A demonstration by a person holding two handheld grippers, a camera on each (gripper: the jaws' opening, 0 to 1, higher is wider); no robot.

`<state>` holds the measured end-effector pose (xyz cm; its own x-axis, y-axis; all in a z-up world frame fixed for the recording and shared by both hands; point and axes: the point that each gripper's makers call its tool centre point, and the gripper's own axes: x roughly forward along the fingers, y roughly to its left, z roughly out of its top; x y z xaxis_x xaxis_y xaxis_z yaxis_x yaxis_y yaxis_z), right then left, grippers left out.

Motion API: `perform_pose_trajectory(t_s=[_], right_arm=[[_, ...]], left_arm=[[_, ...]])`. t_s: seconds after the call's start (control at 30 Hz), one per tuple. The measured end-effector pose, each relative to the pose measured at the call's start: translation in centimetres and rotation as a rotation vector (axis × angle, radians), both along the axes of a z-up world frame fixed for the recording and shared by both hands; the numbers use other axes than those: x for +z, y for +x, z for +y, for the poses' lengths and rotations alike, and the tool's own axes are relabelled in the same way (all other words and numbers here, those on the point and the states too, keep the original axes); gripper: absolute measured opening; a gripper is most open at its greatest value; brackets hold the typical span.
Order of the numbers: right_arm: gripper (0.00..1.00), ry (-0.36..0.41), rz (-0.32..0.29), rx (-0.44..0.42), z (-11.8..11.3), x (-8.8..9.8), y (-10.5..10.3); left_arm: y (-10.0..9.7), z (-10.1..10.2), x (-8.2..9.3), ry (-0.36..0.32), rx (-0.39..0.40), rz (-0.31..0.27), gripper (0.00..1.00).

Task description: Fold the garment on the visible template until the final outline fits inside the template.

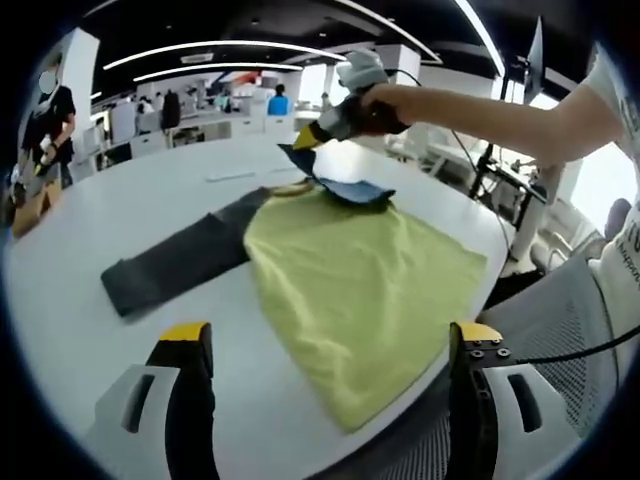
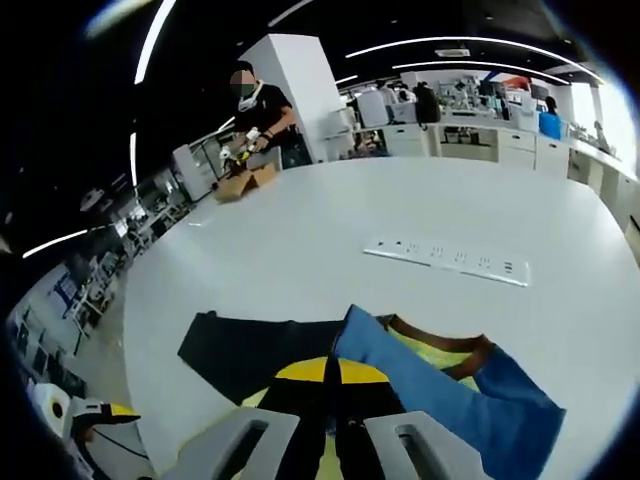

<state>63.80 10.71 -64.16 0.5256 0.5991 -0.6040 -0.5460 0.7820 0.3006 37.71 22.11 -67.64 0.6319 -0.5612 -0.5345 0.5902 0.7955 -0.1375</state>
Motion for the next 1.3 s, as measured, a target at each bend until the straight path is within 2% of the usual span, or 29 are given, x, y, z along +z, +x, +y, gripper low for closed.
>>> perform_pose_trajectory(t_s=[0.43, 0.67, 1.0, 1.3], right_arm=[[0.0, 0.044, 0.006, 0.065, 2.7, 0.2, -1.1], [0.0, 0.065, 0.02, 0.138, 4.6, 0.2, -2.8], [0.0, 0.037, 0.029, 0.219, 6.7, -1.8, -4.8], [0.0, 0.01, 0.042, 0.193, 7.4, -4.7, -5.0]], left_arm=[[0.1, 0.6, -0.2, -0.002, 0.018, 0.007, 0.94], [0.1, 0.7, -0.4, -0.006, 0.023, 0.01, 0.95], [0.1, 0.9, -0.3, -0.007, 0.033, 0.009, 0.94], [-0.1, 1.2, -0.5, -0.004, 0.04, 0.014, 0.94]])
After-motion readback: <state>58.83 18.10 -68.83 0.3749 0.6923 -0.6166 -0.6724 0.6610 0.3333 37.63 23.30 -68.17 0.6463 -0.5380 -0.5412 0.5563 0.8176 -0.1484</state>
